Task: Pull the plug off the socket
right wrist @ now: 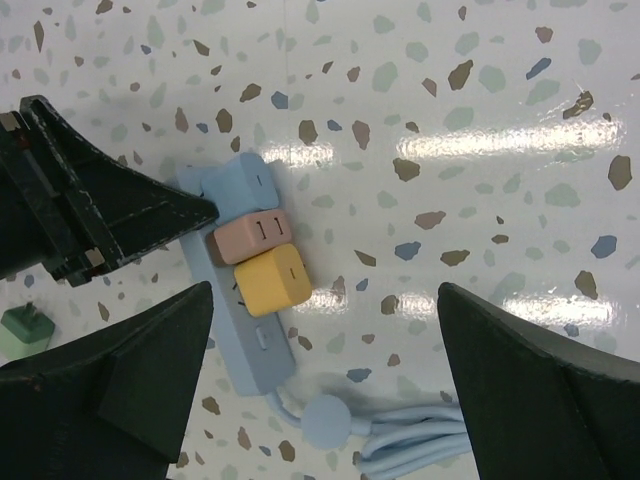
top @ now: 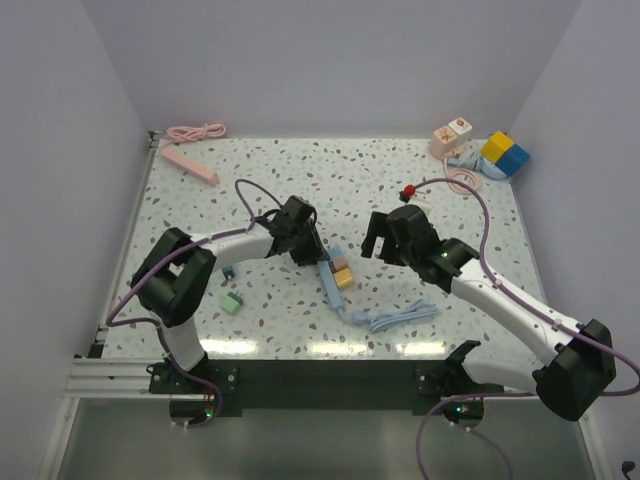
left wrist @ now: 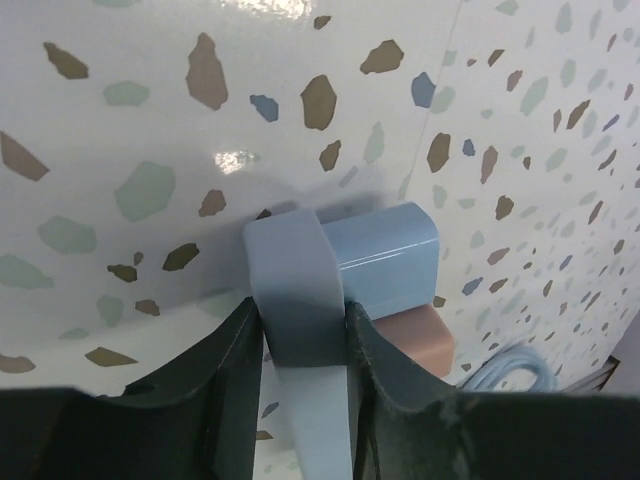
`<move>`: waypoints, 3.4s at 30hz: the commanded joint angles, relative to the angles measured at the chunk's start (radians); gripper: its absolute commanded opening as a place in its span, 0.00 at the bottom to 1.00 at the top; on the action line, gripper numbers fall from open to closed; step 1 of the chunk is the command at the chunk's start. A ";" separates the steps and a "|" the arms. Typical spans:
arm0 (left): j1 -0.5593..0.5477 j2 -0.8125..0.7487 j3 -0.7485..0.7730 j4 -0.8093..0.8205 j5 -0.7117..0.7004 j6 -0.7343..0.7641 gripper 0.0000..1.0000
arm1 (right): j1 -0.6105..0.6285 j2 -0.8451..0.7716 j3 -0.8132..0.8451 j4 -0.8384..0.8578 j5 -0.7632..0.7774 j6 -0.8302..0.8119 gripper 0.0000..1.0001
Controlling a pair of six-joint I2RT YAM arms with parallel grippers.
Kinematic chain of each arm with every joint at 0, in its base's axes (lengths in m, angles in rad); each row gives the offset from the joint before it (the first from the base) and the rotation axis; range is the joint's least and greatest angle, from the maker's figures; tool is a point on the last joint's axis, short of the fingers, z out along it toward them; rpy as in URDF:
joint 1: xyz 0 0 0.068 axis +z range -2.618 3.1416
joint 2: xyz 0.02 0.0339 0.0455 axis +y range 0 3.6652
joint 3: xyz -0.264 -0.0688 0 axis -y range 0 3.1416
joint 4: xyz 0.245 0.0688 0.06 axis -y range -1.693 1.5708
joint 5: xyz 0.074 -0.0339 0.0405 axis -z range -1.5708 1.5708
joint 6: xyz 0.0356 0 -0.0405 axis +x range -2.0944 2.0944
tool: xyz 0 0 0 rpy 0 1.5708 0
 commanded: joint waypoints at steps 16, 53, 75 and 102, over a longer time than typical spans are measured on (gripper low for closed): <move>0.160 0.011 -0.276 1.061 0.546 -0.080 0.00 | -0.113 -0.103 -0.302 0.569 -0.670 0.021 0.95; 0.224 0.217 -0.264 2.178 0.766 -0.772 0.00 | -0.151 0.299 -0.540 1.614 -1.006 0.412 0.42; 0.241 -0.046 -0.360 1.608 0.775 -0.351 0.96 | -0.171 0.306 -0.426 1.392 -1.058 0.318 0.00; 0.117 -0.311 -0.143 0.550 0.264 0.199 1.00 | -0.190 0.071 -0.150 0.294 -0.582 -0.194 0.00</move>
